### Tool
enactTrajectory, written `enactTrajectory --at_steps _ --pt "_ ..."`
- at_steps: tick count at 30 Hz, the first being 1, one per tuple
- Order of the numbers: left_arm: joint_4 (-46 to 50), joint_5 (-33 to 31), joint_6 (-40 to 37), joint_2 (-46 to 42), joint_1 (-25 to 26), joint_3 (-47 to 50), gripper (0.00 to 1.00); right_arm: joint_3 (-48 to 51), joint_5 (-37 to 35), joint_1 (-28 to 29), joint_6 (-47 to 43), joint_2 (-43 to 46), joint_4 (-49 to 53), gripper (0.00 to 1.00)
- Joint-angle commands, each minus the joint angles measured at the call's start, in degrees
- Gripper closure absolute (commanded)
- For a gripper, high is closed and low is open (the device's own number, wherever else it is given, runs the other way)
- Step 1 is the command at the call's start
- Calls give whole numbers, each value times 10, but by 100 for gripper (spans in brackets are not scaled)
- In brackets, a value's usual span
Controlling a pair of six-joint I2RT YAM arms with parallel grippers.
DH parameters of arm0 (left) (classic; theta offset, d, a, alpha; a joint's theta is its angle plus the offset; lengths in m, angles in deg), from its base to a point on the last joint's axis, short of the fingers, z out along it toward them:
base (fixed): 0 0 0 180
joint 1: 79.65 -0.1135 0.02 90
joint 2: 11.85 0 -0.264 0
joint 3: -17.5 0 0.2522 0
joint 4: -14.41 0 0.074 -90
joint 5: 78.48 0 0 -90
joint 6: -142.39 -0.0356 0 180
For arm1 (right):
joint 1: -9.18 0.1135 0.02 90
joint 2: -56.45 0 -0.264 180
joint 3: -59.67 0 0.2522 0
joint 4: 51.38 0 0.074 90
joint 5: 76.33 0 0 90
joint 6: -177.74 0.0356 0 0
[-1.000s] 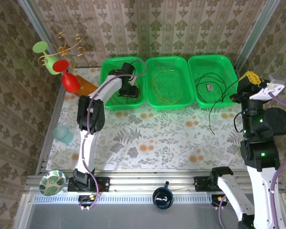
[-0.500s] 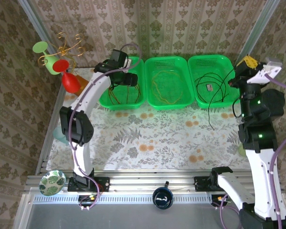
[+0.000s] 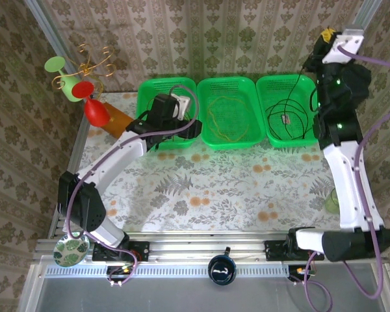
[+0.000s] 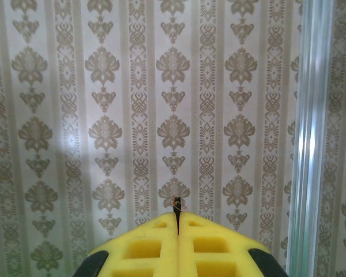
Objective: Untangle the cables
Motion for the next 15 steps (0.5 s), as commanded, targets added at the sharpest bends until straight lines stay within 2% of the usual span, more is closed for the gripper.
enactTrajectory --at_steps 1,8,13,15 --pt "-90 28 14 -16 17 17 27 -47 -1 -7 -42 -43 -30 100" --pt "-136 41 11 -2 53 43 27 -73 -2 -21 -53 -116 -8 100" --pt "-143 53 17 28 75 26 26 43 -85 -22 -82 -143 -91 100" --pt "-142 56 19 39 82 18 27 80 -104 -22 -71 -151 -83 100"
